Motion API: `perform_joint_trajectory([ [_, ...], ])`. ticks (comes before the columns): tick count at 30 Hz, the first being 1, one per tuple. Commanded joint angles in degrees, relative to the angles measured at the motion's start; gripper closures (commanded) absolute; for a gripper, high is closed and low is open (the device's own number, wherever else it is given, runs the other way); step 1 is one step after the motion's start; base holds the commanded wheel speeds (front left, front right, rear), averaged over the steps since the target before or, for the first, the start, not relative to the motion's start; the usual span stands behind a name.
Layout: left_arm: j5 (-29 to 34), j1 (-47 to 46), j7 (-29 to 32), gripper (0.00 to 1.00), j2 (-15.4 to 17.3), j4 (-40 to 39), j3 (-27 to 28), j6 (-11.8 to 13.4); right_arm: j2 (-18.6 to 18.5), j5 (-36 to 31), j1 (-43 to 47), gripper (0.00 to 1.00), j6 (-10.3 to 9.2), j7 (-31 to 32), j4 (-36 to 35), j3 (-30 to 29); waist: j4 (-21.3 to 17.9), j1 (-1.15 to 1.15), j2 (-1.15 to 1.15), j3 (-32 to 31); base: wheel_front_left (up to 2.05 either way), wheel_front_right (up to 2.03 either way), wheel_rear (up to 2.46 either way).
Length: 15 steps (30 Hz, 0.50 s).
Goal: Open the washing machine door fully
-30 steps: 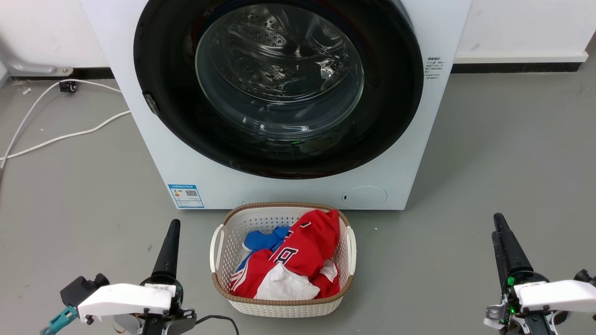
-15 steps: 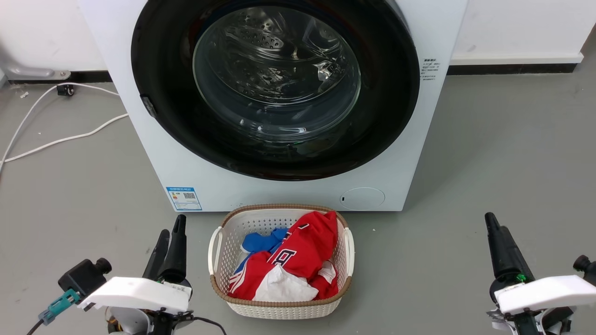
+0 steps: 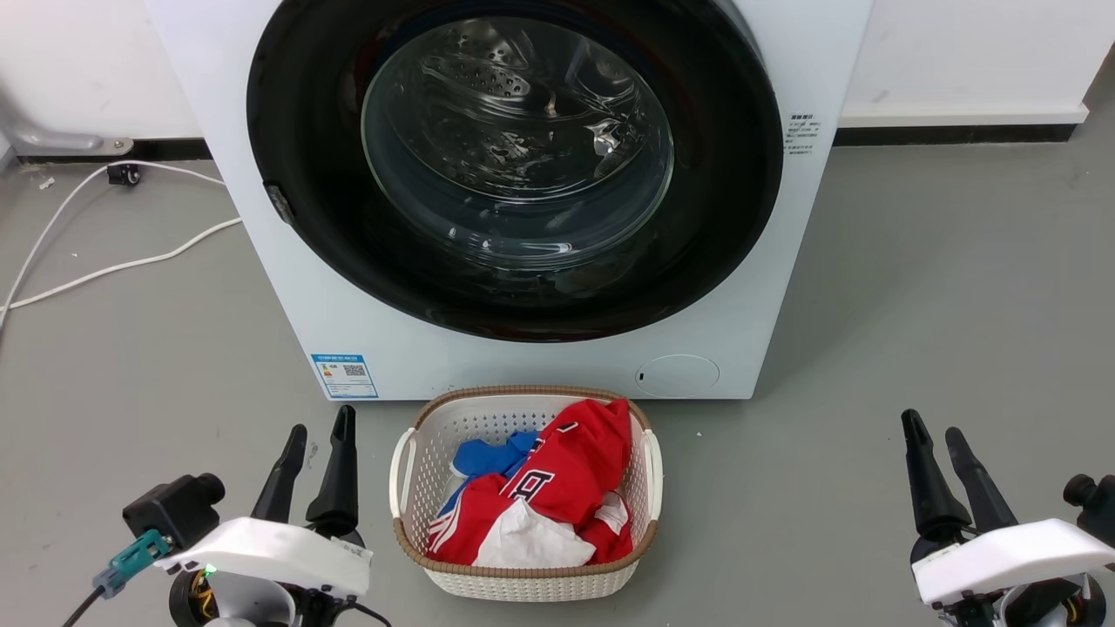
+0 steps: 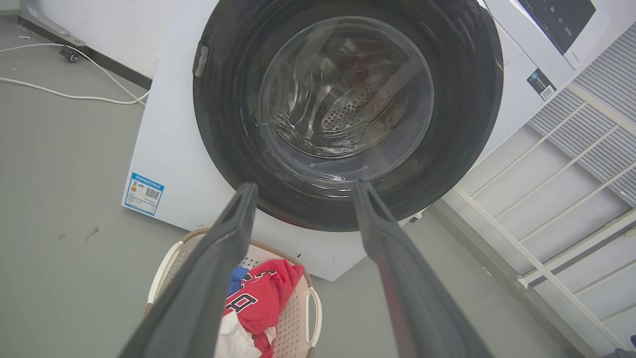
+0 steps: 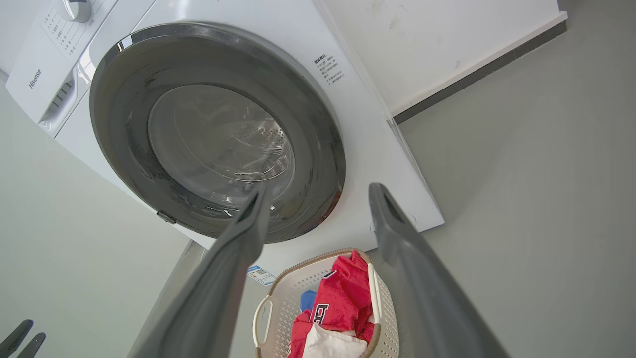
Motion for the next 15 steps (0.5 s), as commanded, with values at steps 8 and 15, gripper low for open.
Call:
perform_joint_trajectory([
  [8,6.82,0.16,-1.84,0.0,1.25,-0.8,-1.33,0.67,0.28,-7.66,0.37,0.0,0.09,0.13,-1.72,-0.31,-0.13,0.0,0.0,-0.18,0.0,0.0,0.0],
  [15,11.97,0.05,-3.14,0.0,2.05,-0.94,-1.97,1.46,0.55,-13.65,0.71,0.0,0.1,-0.35,-2.36,-0.55,-0.35,0.0,0.0,-0.13,0.0,0.0,0.0],
])
